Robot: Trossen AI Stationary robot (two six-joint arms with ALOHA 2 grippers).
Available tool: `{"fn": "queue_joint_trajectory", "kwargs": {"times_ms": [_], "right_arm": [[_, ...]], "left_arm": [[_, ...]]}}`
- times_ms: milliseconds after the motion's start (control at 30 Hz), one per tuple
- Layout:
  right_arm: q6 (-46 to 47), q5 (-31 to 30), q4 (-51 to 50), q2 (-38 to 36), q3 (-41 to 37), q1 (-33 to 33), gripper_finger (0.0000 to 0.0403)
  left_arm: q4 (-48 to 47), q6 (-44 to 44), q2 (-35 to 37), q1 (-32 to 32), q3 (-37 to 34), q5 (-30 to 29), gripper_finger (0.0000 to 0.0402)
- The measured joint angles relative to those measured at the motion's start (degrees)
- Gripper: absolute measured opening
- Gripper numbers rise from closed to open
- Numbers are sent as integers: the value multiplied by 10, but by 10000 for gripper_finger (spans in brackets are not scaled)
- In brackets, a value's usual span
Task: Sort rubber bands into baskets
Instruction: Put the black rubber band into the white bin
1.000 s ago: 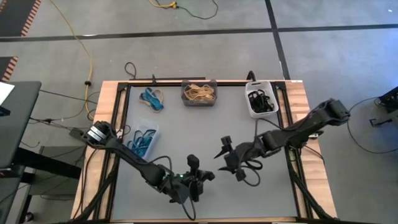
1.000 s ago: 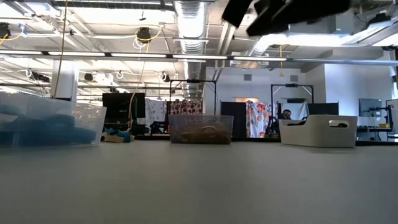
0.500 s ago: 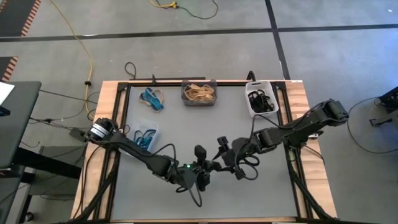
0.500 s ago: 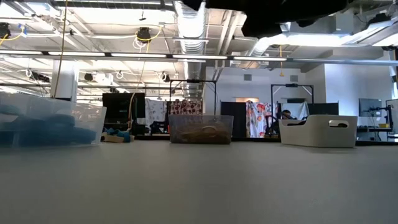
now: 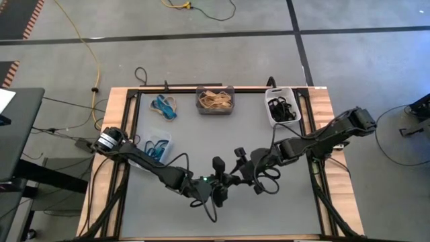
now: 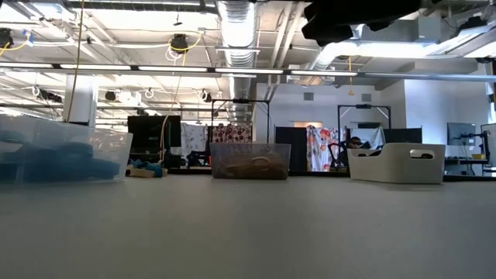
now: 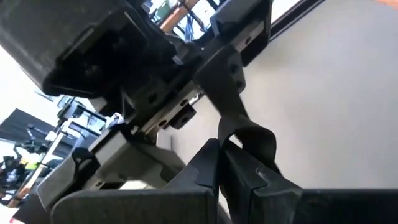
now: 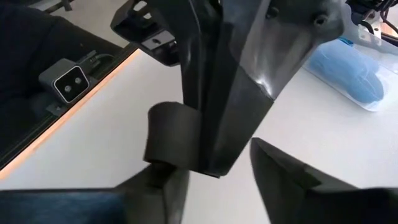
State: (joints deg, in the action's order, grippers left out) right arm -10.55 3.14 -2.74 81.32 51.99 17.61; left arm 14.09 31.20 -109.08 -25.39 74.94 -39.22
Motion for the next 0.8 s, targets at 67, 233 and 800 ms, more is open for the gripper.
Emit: {"fn": "queue_joint_trajectory", "kwargs": {"times_ms": [67, 233, 800], "right_arm": [[-1, 0, 0, 0, 0, 0, 171], [-7, 0, -1, 0, 0, 0, 82], [-5, -33, -71, -20, 0, 0, 26]], "left_arm": [[-5, -2, 0, 0, 0, 0, 0], [-7, -3, 0, -1, 0, -1, 0], [-39, -3, 0, -26, 0, -86, 76]]}}
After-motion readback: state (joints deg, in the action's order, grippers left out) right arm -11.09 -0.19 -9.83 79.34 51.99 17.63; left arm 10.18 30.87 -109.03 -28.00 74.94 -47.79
